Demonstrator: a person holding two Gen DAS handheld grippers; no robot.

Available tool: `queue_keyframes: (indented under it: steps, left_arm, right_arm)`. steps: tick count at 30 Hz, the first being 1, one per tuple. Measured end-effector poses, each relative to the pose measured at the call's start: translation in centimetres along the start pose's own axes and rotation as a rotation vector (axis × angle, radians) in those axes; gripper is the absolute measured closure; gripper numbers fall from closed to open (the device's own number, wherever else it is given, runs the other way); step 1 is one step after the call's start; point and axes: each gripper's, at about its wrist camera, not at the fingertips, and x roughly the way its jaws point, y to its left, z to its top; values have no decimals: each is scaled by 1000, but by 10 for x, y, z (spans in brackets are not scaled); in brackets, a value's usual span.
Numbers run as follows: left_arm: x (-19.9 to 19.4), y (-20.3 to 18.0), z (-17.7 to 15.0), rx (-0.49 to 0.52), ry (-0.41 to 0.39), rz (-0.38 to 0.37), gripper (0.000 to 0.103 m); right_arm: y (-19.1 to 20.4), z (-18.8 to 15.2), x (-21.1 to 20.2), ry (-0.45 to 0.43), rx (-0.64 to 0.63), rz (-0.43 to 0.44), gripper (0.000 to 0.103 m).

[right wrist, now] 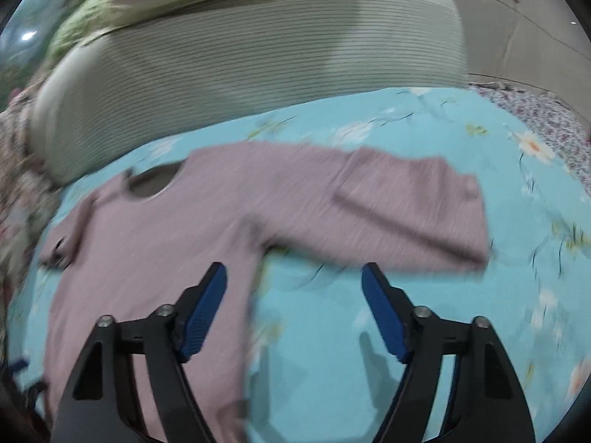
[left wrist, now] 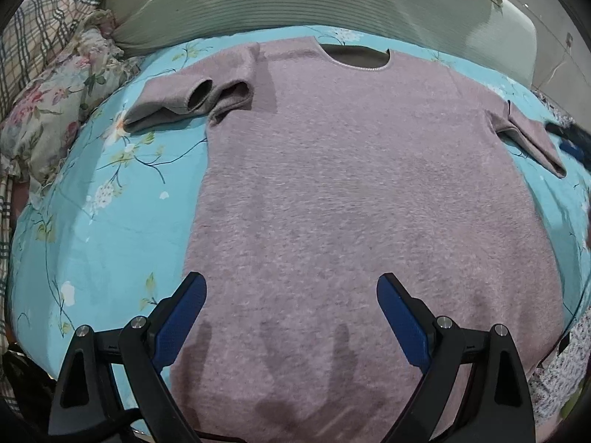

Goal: Fold small clothes
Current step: 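Grasp the sweater sleeve cuff with the right gripper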

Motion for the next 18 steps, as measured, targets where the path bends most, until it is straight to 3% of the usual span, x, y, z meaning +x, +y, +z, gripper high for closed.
queue_keyframes:
  steps: [4,10,12,13,15,18]
  left_arm:
    - [9,-5,8,11,11,-1,9]
    - [21,2,19,1,38,7,9]
    - [25,4,22,-3,40,10,9]
    - [29,5,24,-6,47,9,9]
    - [33,7,25,-12,52,6,9]
    - [38,6,26,-16,54,-4,9]
  right_arm:
    - [-11,32,53,49,13,-58,34]
    - [-20,41,102,107,-12,-139,36]
    - [-29,41,118,139,-6,-145,51]
    - [-33,40,119,141,4,-126,54]
    - [-38,41,112,124,22,-139,84]
    - [-43,43,94,79,100,-61,87]
